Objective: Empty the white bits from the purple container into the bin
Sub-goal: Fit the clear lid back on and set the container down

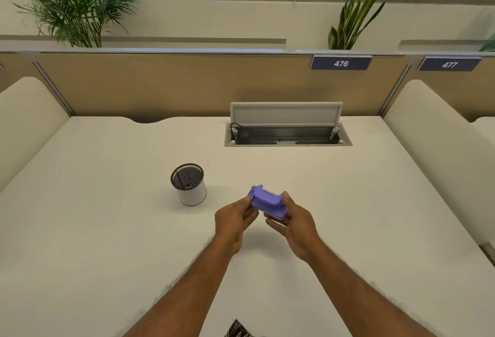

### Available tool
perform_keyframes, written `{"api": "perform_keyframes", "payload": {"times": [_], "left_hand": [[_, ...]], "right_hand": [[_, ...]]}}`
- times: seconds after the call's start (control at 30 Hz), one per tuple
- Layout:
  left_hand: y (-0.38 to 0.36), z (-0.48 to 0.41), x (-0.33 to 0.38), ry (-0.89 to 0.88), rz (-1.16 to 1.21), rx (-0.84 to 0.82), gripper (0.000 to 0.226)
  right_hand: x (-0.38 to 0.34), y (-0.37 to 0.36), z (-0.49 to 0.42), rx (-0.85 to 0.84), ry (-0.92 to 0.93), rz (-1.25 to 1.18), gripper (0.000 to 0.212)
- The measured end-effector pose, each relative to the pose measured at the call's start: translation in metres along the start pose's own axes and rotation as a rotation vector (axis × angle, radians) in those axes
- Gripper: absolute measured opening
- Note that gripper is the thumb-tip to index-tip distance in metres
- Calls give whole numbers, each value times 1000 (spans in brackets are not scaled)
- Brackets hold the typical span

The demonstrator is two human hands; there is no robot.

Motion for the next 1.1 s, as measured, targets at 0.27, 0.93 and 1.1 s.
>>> {"api": "perform_keyframes", "payload": {"times": [0.27,0.93,1.1], "left_hand": [[-18,17,-42,-31,3,-22,12],[-21,-25,-49,-66,-679,-123,20],[-18,-44,-30,-118,-712,-103,20]], "right_hand": [[10,31,-5,156,18,-269,29],[-41,151,-84,249,15,286,25],[-59,167,-108,256,18,357,22]]}}
Point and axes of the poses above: each hand's wrist, its own z-axis away from the middle knuckle, its own y-axis out of the back of the hand, x = y × z, the point moved 10 cm from there along -z, towards the middle knuckle, and after that the axes turned 1 degree about z, right-handed, at the moved point
